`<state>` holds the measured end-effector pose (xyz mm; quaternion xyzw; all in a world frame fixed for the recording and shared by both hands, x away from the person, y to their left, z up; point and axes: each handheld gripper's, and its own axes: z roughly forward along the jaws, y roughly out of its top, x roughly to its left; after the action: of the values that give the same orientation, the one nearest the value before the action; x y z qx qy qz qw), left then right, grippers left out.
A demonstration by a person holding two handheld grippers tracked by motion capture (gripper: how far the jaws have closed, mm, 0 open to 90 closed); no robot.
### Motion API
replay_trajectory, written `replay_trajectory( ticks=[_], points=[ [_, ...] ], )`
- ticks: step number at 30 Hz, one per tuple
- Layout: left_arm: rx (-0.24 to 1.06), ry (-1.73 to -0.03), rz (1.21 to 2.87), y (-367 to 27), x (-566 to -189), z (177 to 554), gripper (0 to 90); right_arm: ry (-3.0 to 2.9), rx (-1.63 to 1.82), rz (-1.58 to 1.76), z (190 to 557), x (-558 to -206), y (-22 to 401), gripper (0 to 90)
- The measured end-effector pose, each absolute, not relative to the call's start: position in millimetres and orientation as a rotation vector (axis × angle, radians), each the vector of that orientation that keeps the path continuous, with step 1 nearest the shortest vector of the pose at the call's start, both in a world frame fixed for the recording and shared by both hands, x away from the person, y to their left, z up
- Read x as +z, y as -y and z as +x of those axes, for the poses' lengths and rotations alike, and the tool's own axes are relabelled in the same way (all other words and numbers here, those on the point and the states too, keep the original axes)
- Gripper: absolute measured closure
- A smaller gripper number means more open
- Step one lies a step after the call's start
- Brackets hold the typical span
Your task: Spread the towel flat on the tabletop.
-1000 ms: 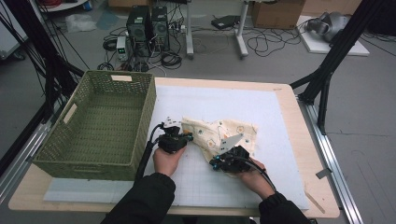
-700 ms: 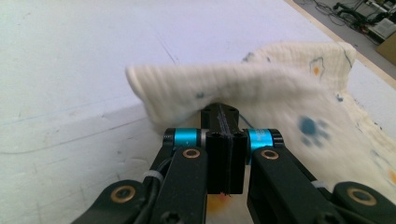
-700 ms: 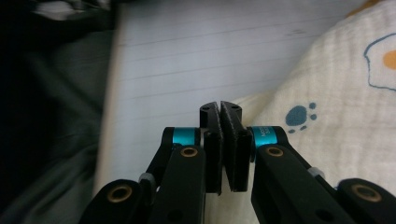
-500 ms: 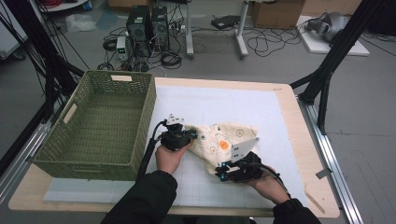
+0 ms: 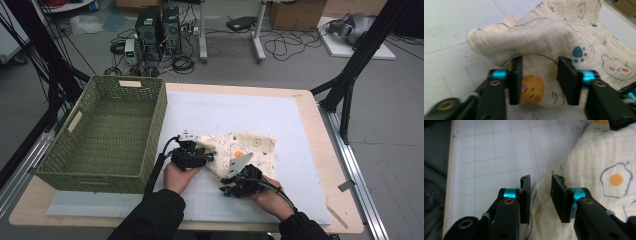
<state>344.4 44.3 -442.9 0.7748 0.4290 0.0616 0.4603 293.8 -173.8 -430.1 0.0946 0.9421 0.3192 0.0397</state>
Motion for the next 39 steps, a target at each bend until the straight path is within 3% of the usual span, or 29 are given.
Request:
replay_trajectory(
  ticks=[3, 4, 6, 16, 19, 28, 35, 38, 39],
  points=[
    [0.129, -1.058, 1.943, -39.5, -448.8, 346.2, 84.9, -2.887, 0.987, 0.295, 294.8, -431.3, 173.7, 81.0],
    [0.135, -1.059, 1.945, -39.2, -449.5, 346.8, 87.4, -2.887, 0.992, 0.294, 295.4, -431.5, 173.8, 83.0],
    [0.148, -1.065, 1.931, -39.4, -447.0, 346.6, 88.4, -2.894, 1.006, 0.298, 296.7, -431.1, 174.8, 86.6],
    [0.202, -1.073, 1.706, -43.9, -412.3, 348.6, 88.8, -2.94, 1.216, 0.139, 277.1, -414.1, 173.3, 88.0],
    [0.213, -1.062, 1.731, -35.9, -411.0, 350.3, 89.4, -2.944, 1.323, 0.074, 268.1, -407.1, 174.4, 87.8],
    [0.212, -1.044, 1.787, -47.5, -420.5, 340.6, 77.7, -2.86, 1.28, 0.237, 279.5, -407.6, 203.1, 70.5],
    [0.253, -1.089, 1.837, -63.9, -428.2, 327.1, 55.3, -2.699, 1.09, 0.616, 312.5, -415.3, 252.0, 59.5],
    [0.224, -1.111, 1.87, -62.2, -435.3, 327.1, 56.7, -2.675, 0.989, 0.707, 323.8, -422.8, 266.1, 60.4],
    [0.201, -1.11, 1.889, -61.2, -438.4, 327.9, 63.2, -2.678, 0.964, 0.737, 327.2, -426.3, 269.0, 62.6]
  ],
)
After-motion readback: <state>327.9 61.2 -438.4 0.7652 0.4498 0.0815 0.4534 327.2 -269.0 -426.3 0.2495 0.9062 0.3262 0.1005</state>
